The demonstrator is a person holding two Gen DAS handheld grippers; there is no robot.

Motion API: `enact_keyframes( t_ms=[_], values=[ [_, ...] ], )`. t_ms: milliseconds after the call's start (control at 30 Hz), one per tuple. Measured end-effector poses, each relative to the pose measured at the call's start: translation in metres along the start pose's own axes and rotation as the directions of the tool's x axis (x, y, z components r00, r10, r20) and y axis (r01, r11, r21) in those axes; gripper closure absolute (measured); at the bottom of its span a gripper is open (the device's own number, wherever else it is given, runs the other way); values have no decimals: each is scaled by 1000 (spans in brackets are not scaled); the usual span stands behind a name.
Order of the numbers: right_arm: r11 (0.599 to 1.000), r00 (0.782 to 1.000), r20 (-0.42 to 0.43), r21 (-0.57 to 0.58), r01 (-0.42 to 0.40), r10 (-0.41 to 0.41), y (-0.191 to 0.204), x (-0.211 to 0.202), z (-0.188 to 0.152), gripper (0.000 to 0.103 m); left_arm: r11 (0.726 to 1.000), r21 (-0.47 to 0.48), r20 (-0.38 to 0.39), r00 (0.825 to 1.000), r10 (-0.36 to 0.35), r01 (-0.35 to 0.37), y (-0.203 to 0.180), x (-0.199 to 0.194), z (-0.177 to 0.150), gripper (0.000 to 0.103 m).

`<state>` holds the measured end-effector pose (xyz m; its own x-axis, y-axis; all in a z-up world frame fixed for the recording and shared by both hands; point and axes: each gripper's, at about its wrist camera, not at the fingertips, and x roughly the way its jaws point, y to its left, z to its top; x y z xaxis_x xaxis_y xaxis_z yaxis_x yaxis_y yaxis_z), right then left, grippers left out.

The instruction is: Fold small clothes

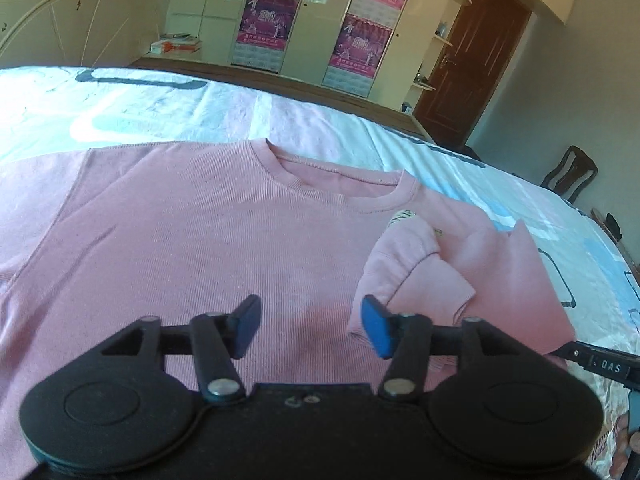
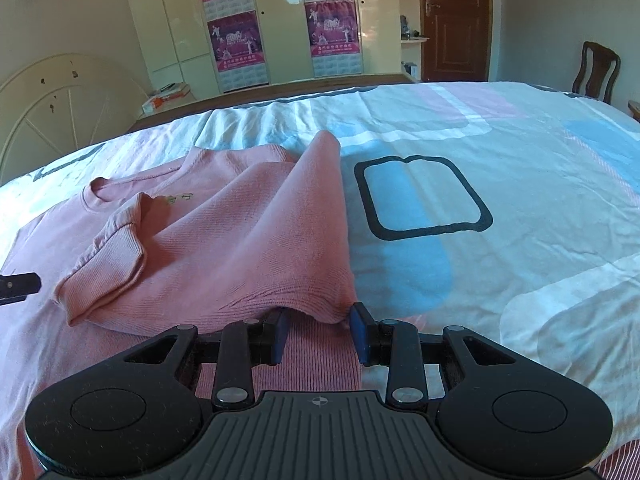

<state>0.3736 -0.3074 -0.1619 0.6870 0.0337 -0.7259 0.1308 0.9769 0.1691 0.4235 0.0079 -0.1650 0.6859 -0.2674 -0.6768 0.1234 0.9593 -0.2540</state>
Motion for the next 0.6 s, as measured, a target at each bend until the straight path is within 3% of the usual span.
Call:
enact_keyframes(
  t_ms=[67,133,233,333,433,500,600],
  values=[
    [1000,1000,8,-3,8,-8,-1,1,3,70,996,86,25,1000,-11,9,-11,-12,-2,24],
    [1000,1000,11,5,11,-11,-2,2,5,70,979,202,25,999,-30,25,-29,-16,-8,21],
    [1000,999,26,19,25,-26,-6,0,8,70,930,361,-13,998,-66,66,-58,-9,-20,21],
    [1000,1000,20,16,16,-16,-7,0,9,70,867,497,-18,999,-44,47,-82,8,-34,23],
    [1000,1000,17,3,12,-12,-5,-1,8,70,837,547,-8,1000,-12,15,-93,27,-38,32],
    [1000,1000,19,8,6,-6,-5,-1,8,70,842,539,-13,1000,-3,10,-92,35,-38,43],
    [1000,1000,21,5,6,-6,-4,-1,9,70,851,525,6,1000,2,-5,-85,40,-36,49]
  ],
)
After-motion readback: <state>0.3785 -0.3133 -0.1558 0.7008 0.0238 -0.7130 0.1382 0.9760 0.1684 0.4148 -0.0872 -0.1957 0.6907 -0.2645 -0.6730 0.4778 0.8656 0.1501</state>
